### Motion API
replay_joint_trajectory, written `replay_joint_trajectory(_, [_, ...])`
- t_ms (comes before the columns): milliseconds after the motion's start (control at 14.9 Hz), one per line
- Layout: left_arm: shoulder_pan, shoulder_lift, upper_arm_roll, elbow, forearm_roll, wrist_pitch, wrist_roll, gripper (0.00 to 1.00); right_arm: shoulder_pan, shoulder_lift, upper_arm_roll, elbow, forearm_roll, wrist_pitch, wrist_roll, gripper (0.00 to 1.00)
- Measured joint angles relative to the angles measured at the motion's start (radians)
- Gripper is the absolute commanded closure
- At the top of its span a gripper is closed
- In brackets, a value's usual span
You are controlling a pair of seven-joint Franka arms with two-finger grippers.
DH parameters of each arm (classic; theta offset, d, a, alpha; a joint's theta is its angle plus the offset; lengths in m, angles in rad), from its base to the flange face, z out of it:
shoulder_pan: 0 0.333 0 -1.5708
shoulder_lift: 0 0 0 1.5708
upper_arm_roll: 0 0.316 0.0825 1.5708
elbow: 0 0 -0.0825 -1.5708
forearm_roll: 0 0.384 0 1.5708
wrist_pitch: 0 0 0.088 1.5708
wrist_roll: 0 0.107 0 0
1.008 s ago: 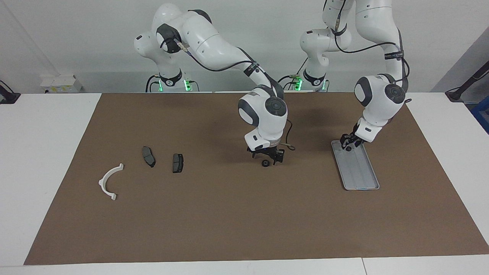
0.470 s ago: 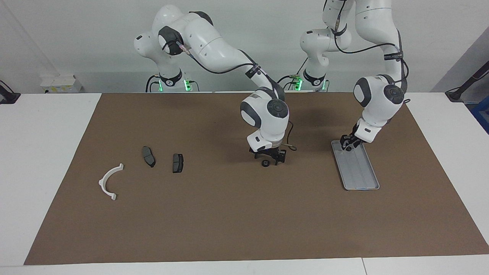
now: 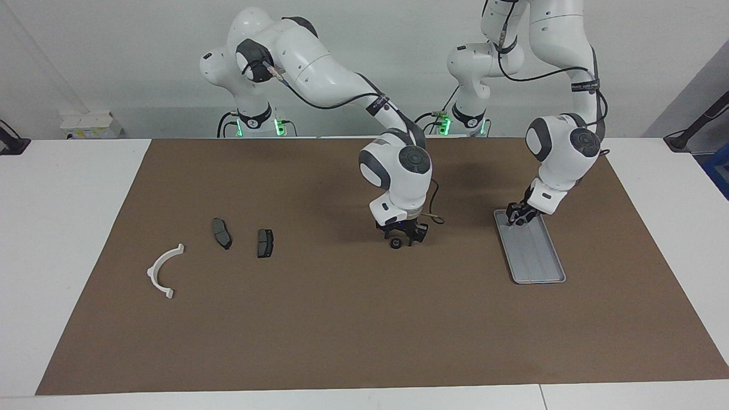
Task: Place bearing gear from tray to pile
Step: 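Grasp the second black bearing in the tray with the left gripper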
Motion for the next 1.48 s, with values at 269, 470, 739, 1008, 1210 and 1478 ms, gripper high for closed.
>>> replay_joint_trajectory(269, [0.0,0.001,0.0,0.0,0.0,0.003,0.0,0.68,0.0,0.0,0.0,0.0,0.0,0.0,0.0,0.4])
replay_joint_trajectory(470, [0.0,0.001,0.0,-0.001,0.0,0.003,-0.001,0.92,0.0,0.0,-0.001,0.0,0.0,0.0,0.0,0.4])
replay_joint_trajectory(739, [0.0,0.0,0.0,-0.001,0.0,0.003,-0.001,1.0,-0.001,0.0,-0.001,0.0,0.0,0.0,0.0,0.4])
replay_joint_trajectory(1008, [-0.001,0.0,-0.004,0.026,0.0,-0.015,-0.001,1.0,-0.001,0.002,-0.004,0.0,-0.007,0.018,0.0,0.42])
replay_joint_trajectory(1210, [-0.001,0.0,-0.006,0.108,0.0,-0.1,-0.012,1.0,-0.002,0.005,-0.015,0.0,-0.015,0.063,0.0,0.46])
replay_joint_trajectory(1478, [-0.026,0.0,-0.014,0.186,0.0,-0.177,-0.076,1.0,-0.004,0.007,-0.019,-0.003,-0.016,0.09,0.002,0.62])
